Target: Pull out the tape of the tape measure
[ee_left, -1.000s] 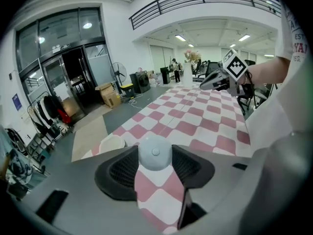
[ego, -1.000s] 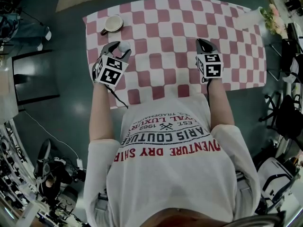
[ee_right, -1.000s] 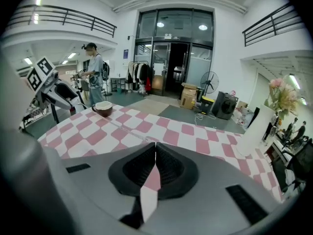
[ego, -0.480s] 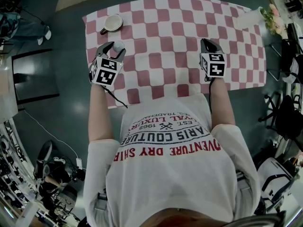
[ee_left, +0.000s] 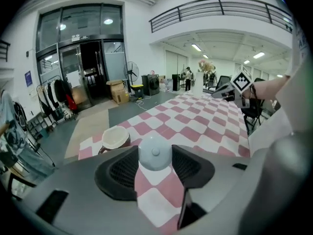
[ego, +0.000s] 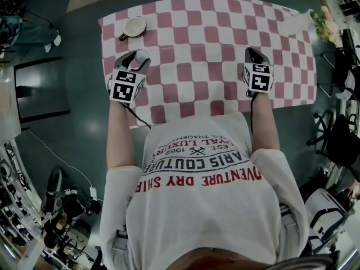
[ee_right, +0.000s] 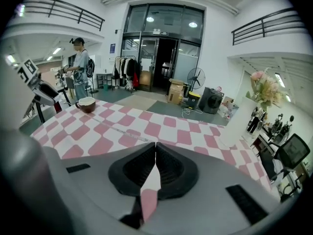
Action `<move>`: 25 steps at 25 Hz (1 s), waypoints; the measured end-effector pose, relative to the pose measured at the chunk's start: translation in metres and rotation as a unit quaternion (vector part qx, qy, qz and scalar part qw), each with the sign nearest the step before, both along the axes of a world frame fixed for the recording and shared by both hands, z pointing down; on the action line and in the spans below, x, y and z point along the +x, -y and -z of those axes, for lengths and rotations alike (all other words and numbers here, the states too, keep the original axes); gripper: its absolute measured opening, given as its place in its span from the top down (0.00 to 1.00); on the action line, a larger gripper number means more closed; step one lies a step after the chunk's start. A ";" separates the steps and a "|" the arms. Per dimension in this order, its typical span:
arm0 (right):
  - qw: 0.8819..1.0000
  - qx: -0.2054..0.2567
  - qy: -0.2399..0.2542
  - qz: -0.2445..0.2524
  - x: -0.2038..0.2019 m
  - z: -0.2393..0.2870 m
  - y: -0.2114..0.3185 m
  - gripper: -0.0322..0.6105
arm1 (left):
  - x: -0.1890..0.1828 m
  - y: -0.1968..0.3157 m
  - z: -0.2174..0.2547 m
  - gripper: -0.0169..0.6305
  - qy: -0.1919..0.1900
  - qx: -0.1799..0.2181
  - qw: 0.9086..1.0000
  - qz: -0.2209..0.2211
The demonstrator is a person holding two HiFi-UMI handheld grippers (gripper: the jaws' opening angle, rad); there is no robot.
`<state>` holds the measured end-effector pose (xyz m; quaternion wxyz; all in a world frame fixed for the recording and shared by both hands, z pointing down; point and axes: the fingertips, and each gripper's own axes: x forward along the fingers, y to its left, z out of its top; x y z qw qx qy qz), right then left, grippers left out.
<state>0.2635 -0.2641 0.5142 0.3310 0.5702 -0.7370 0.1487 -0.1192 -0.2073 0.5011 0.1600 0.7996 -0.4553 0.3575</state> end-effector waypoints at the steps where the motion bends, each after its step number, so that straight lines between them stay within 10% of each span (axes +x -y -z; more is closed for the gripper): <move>1: 1.000 0.000 0.005 0.000 0.001 0.000 0.000 0.90 | 0.000 0.001 0.001 0.62 -0.008 0.000 1.000 0.005; 25: 0.996 -0.059 0.049 0.052 -0.021 -0.058 -0.025 0.90 | 0.013 -0.018 -0.059 0.62 0.066 -0.044 0.997 -0.019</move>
